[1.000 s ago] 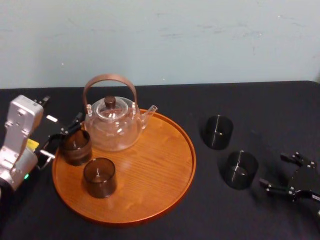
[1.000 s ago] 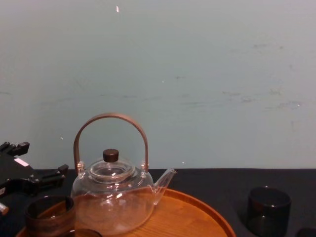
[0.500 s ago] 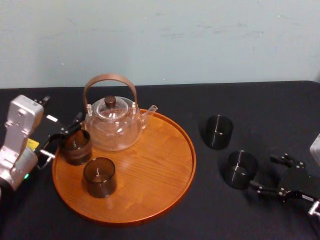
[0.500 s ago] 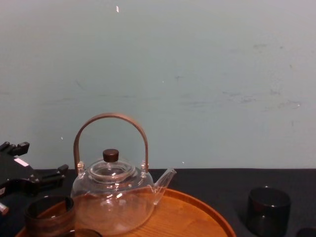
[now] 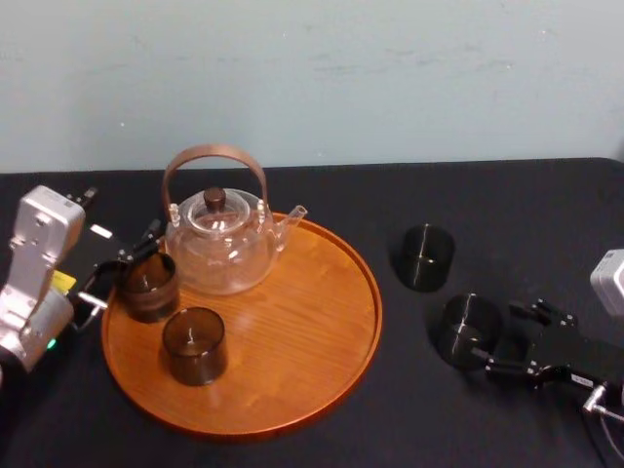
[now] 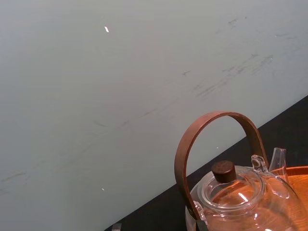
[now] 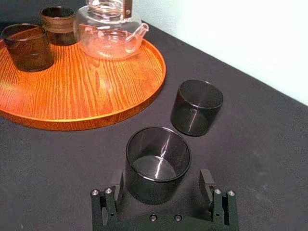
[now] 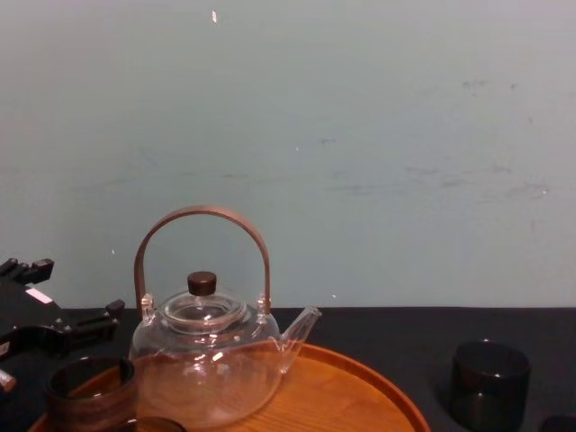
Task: Pick up the glass from the table and place it on the tray.
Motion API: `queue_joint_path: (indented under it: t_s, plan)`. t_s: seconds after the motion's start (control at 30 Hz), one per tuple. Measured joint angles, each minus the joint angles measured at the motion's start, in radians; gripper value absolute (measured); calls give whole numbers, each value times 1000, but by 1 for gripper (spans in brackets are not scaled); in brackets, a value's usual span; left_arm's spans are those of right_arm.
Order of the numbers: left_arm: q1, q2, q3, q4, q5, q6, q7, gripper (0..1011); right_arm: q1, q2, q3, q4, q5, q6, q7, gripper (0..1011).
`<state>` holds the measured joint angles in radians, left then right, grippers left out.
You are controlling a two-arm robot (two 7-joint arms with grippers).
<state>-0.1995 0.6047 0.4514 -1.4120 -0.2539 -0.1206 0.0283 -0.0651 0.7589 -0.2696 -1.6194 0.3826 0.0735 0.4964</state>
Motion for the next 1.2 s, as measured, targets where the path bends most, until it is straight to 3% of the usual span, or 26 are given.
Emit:
queue_joint_path:
  t_s: [0.4, 1.2]
  plan:
    - [0, 0, 0, 0, 0, 0, 0, 1001, 26, -36, 5, 27, 43, 49, 22, 1002]
    - [0, 0, 0, 0, 0, 0, 0, 1002, 111, -59, -62, 74, 33, 74, 48, 1002]
